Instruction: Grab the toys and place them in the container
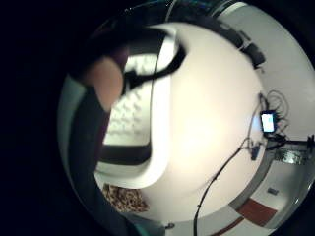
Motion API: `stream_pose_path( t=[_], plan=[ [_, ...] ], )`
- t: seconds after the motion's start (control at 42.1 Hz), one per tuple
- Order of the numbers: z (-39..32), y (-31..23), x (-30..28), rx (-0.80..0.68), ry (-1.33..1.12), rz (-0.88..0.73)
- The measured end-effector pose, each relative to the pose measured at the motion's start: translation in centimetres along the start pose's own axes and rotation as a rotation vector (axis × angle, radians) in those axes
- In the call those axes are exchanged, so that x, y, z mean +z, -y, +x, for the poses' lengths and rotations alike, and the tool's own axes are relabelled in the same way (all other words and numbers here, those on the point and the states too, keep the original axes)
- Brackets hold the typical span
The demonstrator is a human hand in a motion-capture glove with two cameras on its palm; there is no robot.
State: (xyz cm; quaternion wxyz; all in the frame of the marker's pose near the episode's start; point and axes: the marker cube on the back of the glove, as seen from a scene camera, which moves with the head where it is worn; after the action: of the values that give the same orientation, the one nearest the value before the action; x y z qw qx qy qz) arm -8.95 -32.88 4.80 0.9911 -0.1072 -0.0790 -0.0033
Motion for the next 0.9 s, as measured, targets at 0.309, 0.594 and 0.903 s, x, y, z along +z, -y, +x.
stream_pose_path(
  t=[0.309,0.594,0.903],
  plan=[
    [1.6,-2.2,0.1,-0.016,-0.019,-0.019],
    [-2.5,-12.3,0.7,-0.228,0.042,-0.010],
    [-4.9,-21.8,7.3,-0.326,-0.065,-0.101]
  ],
)
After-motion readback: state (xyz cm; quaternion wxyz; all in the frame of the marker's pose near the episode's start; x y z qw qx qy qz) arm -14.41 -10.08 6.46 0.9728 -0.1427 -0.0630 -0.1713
